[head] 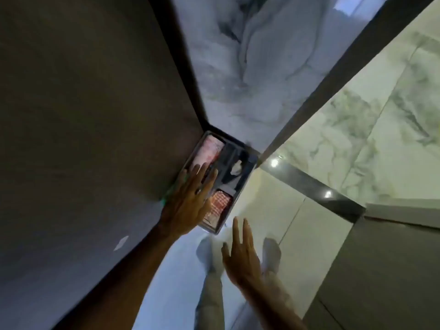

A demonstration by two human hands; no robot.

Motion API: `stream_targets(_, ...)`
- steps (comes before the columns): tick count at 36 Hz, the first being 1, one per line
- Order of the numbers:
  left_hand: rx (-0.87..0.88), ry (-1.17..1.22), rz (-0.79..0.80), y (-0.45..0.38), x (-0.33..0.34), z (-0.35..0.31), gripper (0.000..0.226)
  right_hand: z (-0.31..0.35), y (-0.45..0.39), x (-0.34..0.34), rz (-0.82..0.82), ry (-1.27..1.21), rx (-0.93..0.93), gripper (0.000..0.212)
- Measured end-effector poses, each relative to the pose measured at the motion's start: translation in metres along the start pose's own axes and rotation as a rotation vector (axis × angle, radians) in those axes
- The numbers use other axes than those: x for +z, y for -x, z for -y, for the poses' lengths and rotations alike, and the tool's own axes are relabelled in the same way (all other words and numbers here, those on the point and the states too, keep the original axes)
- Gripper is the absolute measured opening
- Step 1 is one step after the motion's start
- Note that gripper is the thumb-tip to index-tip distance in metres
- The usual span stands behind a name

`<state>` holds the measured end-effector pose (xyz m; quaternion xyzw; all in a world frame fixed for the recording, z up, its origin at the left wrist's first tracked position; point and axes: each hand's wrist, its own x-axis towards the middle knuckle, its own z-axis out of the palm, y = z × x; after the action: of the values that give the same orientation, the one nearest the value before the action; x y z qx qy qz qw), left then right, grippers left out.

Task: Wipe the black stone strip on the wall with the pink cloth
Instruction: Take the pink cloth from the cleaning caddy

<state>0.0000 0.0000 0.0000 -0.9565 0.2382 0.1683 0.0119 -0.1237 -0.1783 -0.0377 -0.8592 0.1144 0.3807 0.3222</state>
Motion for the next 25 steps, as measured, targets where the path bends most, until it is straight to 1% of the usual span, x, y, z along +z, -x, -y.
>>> stream_targets(3, 0.072, 0.053, -0.141, -0.033, 0.059, 0.036, 0.065, 0.003, -0.071, 0.049, -0.013, -0.170, -0.042, 0.079)
stream_targets(4, 0.092, 0.045, -0.176, -0.044, 0.078, 0.044, 0.067, 0.007, -0.096, 0.064, -0.001, -0.203, -0.013, 0.077)
stream_targets(6, 0.107, 0.068, -0.144, -0.070, 0.116, 0.050, 0.072, 0.004, -0.145, 0.097, -0.007, -0.200, -0.029, 0.071)
stream_targets(7, 0.103, 0.071, -0.142, -0.082, 0.134, 0.049, 0.075, 0.003, -0.166, 0.109, -0.036, -0.252, 0.014, 0.065)
stream_targets(9, 0.074, 0.076, -0.159, -0.105, 0.169, 0.043, 0.077, -0.001, -0.200, 0.128, -0.143, -0.310, 0.064, 0.054)
stream_targets(10, 0.052, 0.089, -0.163, -0.114, 0.185, 0.038, 0.078, -0.002, -0.214, 0.136, -0.194, -0.310, 0.084, 0.055)
stream_targets(12, 0.022, 0.107, -0.168, -0.126, 0.214, 0.026, 0.080, -0.006, -0.235, 0.151, -0.252, -0.266, 0.072, 0.065)
stream_targets(13, 0.014, 0.095, -0.159, -0.129, 0.228, 0.022, 0.083, -0.008, -0.243, 0.156, -0.270, -0.327, 0.098, 0.070)
stream_targets(14, 0.013, 0.070, -0.143, -0.132, 0.240, 0.019, 0.086, -0.012, -0.249, 0.163, -0.270, -0.320, 0.115, 0.078)
stream_targets(15, 0.009, 0.038, -0.139, -0.133, 0.250, 0.019, 0.088, -0.015, -0.256, 0.167, -0.262, -0.257, 0.117, 0.088)
stream_targets(17, -0.005, -0.004, -0.198, -0.135, 0.265, 0.021, 0.086, -0.020, -0.268, 0.178, -0.242, -0.113, 0.126, 0.103)
stream_targets(19, -0.015, -0.001, -0.255, -0.137, 0.270, 0.021, 0.083, -0.022, -0.276, 0.185, -0.312, -0.173, 0.136, 0.111)
stream_targets(20, -0.013, 0.003, -0.279, -0.138, 0.271, 0.021, 0.082, -0.021, -0.278, 0.189, -0.387, -0.247, 0.128, 0.111)
stream_targets(21, -0.010, 0.012, -0.290, -0.139, 0.271, 0.021, 0.082, -0.020, -0.279, 0.192, -0.446, -0.322, 0.128, 0.105)
stream_targets(23, 0.001, 0.011, -0.295, -0.139, 0.270, 0.021, 0.083, -0.017, -0.278, 0.194, -0.501, -0.380, 0.151, 0.084)
stream_targets(25, 0.014, 0.014, -0.299, -0.139, 0.269, 0.021, 0.084, -0.016, -0.275, 0.189, -0.454, -0.329, 0.149, 0.070)
